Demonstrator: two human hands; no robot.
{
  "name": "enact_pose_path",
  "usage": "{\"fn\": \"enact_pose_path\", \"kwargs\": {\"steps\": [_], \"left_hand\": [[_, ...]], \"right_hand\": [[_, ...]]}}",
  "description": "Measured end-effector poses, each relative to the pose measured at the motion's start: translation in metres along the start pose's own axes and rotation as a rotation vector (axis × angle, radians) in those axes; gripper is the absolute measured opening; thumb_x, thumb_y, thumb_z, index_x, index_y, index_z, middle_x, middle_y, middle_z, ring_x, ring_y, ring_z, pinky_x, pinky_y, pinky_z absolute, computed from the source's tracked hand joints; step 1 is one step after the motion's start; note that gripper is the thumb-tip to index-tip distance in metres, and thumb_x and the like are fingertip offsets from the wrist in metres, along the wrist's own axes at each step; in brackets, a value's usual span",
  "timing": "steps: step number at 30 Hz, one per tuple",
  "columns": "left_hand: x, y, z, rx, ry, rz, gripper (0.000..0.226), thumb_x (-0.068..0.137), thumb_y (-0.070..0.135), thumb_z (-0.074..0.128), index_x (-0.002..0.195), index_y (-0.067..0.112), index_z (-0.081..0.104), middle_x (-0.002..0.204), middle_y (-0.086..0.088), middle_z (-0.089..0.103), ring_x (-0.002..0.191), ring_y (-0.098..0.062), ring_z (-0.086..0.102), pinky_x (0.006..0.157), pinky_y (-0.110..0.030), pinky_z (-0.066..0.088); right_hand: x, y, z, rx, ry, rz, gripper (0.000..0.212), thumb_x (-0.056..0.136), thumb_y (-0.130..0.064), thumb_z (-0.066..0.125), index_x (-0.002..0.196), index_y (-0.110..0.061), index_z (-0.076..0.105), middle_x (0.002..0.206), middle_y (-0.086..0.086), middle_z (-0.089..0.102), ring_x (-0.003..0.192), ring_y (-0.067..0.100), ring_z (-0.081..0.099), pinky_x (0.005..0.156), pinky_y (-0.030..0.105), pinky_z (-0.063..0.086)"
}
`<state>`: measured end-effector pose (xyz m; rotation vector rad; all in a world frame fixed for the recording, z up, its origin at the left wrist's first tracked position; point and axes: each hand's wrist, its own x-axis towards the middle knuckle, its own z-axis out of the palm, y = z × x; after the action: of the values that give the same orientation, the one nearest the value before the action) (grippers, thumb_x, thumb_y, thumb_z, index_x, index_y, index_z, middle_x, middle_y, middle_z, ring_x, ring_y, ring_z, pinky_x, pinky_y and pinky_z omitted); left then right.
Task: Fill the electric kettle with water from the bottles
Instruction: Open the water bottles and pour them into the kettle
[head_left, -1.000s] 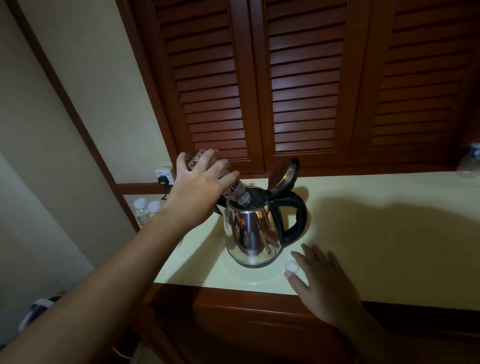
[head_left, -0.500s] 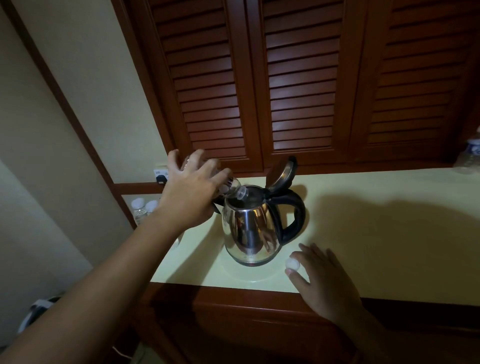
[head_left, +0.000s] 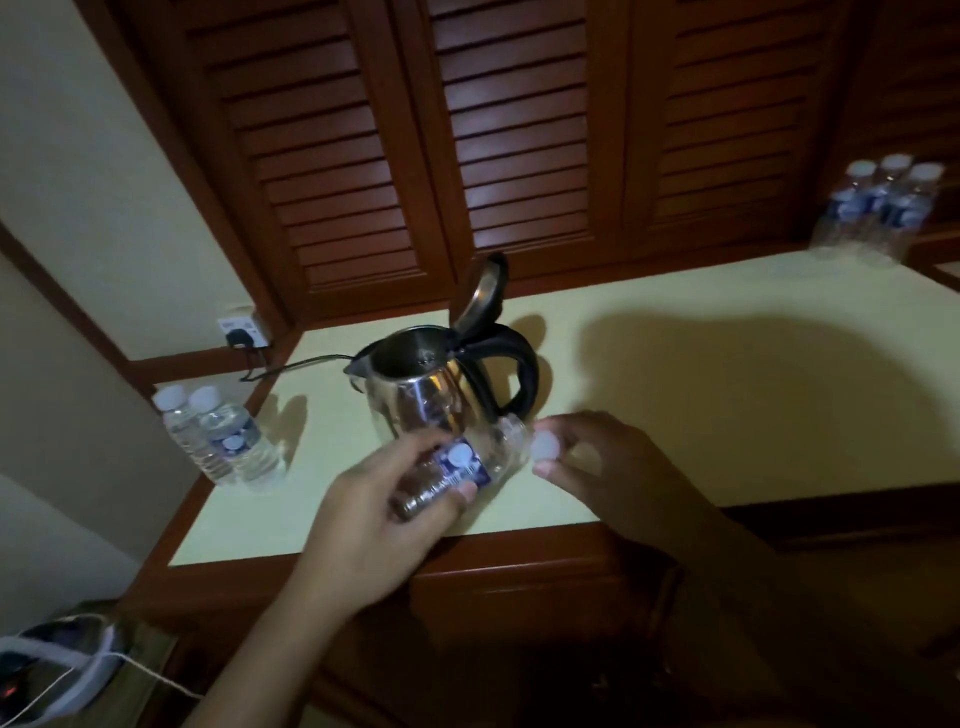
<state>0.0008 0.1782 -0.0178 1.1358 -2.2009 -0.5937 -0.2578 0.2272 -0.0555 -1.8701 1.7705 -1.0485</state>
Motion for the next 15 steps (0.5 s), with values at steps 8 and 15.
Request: {"fn": "enact_pose_path", "kwargs": {"steps": [8,15], "left_hand": [[0.039,0.021,0.054,-0.184,-0.247,0.022,0.045,0.080,0.051,0.083,0.123,0.042,0.075,0.109,0.024,0.075,0.102,0.001,0.070,0.083,-0.023,0.060],[0.085,0.071,0.111,-0.498,-0.498,-0.035,0.027,0.087,0.043,0.083,0.113,0.036,0.081,0.084,-0.004,0.079,0.069,-0.024,0.073,0.061,-0.038,0.055]], "right_hand": [[-0.022,0.027,-0.060,-0.150,-0.051,0.026,0.033,0.092,-0.035,0.071,0.124,-0.029,0.069,0.114,-0.018,0.062,0.102,0.002,0.055,0.091,0.018,0.042],[-0.056,0.070,-0.115,-0.074,0.061,0.113,0.039,0.093,-0.028,0.070,0.132,-0.031,0.066,0.117,-0.024,0.065,0.108,-0.011,0.059,0.089,0.001,0.040]]}}
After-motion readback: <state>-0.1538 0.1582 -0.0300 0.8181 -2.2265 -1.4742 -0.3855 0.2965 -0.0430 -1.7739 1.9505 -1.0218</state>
